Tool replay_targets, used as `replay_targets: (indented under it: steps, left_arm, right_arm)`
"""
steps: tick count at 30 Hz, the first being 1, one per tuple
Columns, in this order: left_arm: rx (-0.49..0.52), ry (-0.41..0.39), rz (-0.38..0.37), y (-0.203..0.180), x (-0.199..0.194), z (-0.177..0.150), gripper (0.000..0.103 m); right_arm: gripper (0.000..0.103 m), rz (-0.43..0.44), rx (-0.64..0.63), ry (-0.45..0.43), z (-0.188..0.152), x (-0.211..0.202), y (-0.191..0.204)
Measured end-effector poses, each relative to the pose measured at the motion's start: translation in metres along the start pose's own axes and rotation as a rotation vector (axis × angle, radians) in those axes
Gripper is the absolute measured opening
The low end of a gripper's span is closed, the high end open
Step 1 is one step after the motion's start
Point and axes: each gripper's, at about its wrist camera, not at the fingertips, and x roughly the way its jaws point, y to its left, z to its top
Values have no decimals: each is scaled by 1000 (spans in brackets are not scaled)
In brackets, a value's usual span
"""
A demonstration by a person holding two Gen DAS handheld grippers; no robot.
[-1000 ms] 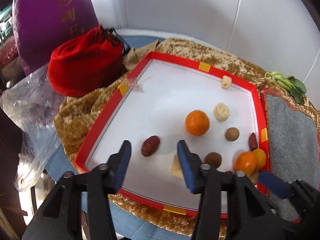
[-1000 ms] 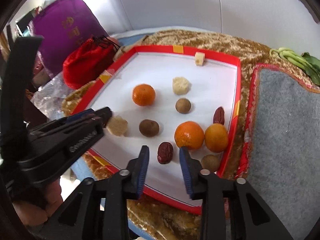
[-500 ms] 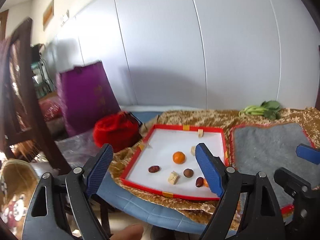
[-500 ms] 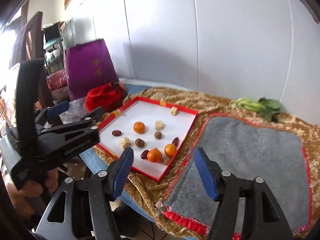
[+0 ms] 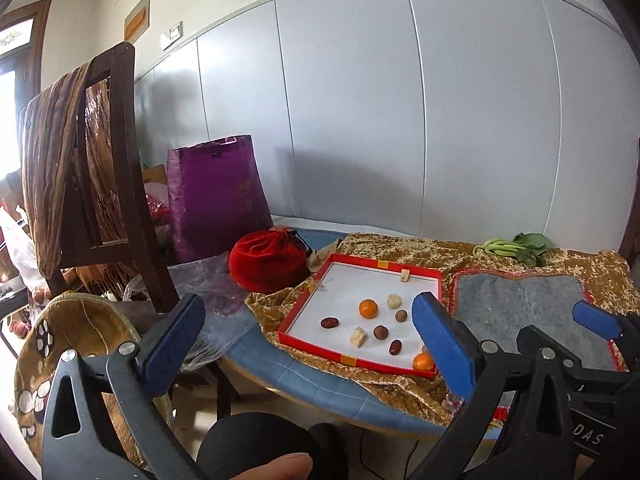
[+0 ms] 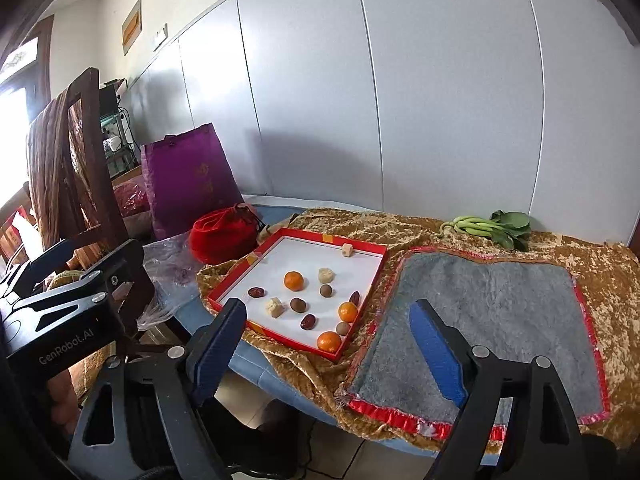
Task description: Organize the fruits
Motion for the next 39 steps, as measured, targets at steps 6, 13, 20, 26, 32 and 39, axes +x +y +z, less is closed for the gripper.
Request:
replay_targets:
  steps: [6,13,20,26,32,39]
  left_arm:
    - [-21,-14,8,11,-8,3,103]
    - [-40,-24,43,22,-11,3,103]
    - [-40,-24,55,29,-16,2,103]
    - [-27,-8,73,28,-12,-6,103]
    - [-9,28,17,17,-7,-9,103]
    - [-31,40,12,20,-2,-9,103]
  right_arm:
    - [86,-15,-52,-27,2,-8,18]
    - [86,-2,-73,-41,3,-10,31]
    - [86,-17,-99,-42,1,-12,40]
    - [90,-86,-94,-86,4,-23,21]
    - [90,-103,-76,-38,1,-12,23]
    - [90,-107,-82,-46,5,-9,32]
